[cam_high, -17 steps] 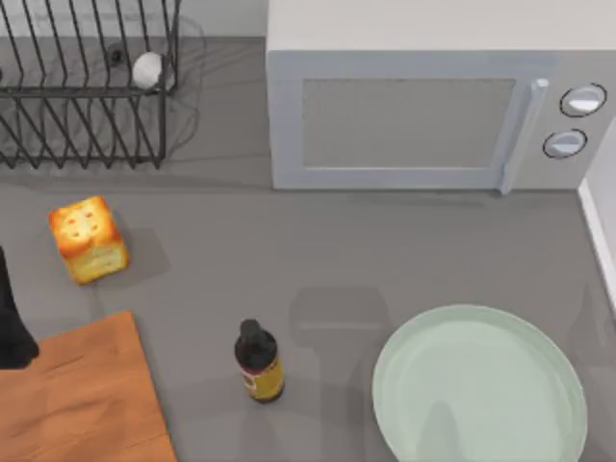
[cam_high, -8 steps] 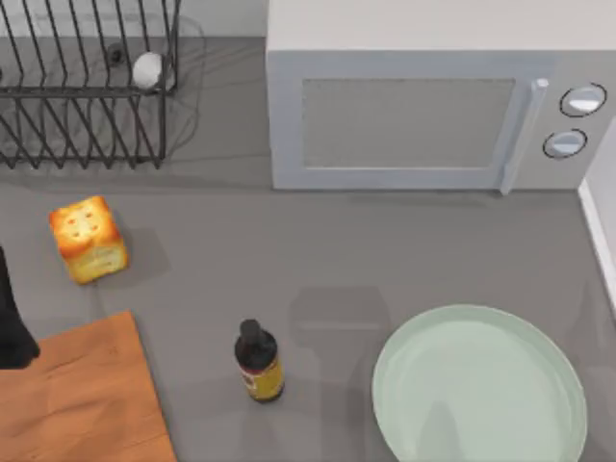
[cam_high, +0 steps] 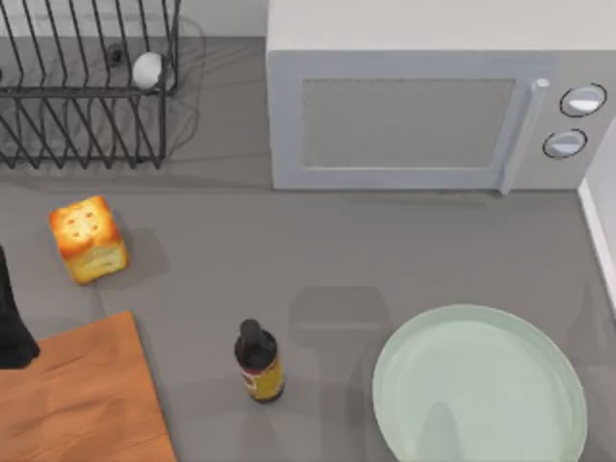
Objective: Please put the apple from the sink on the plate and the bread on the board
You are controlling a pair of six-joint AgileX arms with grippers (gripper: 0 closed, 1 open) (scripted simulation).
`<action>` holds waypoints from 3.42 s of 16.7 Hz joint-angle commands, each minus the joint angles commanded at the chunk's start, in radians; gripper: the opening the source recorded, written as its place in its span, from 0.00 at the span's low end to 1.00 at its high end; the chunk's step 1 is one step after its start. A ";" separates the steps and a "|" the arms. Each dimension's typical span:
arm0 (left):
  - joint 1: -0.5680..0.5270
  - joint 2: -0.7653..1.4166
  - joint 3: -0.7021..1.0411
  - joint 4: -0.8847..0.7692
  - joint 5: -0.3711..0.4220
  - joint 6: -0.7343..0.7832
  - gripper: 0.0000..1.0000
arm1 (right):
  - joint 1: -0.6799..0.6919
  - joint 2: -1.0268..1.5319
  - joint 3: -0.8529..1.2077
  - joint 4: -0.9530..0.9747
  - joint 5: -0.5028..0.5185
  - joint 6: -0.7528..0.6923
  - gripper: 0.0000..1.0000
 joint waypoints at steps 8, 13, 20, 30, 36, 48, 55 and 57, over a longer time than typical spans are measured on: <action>0.000 0.000 0.000 0.000 0.000 0.000 1.00 | -0.038 0.220 0.181 -0.133 0.000 -0.036 1.00; 0.000 0.000 0.000 0.000 0.000 0.000 1.00 | -0.103 0.681 0.485 -0.355 0.000 -0.097 1.00; 0.000 0.000 0.000 0.000 0.000 0.000 1.00 | -0.200 1.376 0.944 -0.691 0.001 -0.189 1.00; 0.000 0.000 0.000 0.000 0.000 0.000 1.00 | -0.279 1.921 1.320 -0.966 0.001 -0.264 1.00; 0.000 0.000 0.000 0.000 0.000 0.000 1.00 | -0.275 1.924 1.319 -0.964 0.001 -0.264 1.00; 0.000 0.000 0.000 0.000 0.000 0.000 1.00 | -0.278 2.253 1.148 -0.459 0.004 -0.259 1.00; 0.000 0.000 0.000 0.000 0.000 0.000 1.00 | -0.279 2.274 1.136 -0.433 0.004 -0.258 0.85; 0.000 0.000 0.000 0.000 0.000 0.000 1.00 | -0.279 2.274 1.136 -0.433 0.004 -0.258 0.70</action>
